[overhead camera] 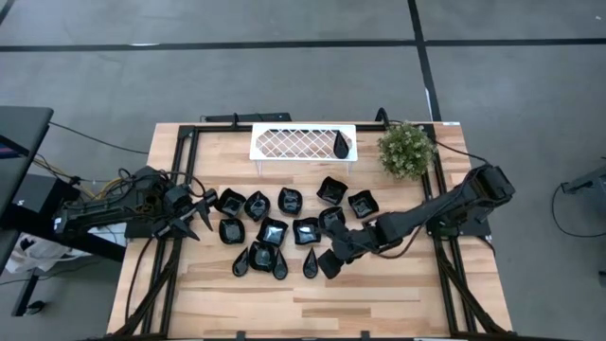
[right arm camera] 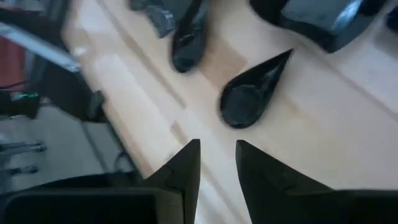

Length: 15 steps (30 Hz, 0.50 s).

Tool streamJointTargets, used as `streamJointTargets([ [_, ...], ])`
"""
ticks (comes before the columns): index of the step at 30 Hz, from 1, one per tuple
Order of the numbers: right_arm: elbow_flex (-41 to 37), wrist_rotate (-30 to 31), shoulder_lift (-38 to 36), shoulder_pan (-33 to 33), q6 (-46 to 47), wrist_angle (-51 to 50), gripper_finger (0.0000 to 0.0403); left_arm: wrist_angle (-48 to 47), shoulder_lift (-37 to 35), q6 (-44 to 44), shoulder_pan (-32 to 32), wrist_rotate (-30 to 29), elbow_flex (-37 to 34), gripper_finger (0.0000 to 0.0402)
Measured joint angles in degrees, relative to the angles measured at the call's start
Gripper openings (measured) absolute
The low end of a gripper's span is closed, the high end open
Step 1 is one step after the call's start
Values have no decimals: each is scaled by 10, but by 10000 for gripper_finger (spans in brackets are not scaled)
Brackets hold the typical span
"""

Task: Pick & Place Mini shaped plates
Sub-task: Stack the drop-shaped plate on top of the drop-shaped plate on the shelf

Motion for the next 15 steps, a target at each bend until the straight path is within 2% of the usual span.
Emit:
streamJointTargets([
  [6, 55, -43, 92, -3, -21, -5, 98, 0, 1, 0, 0, 0, 0, 182],
  [15, 209, -39, 208, -26, -104, -142, 98, 0, 1, 0, 0, 0, 0, 182],
])
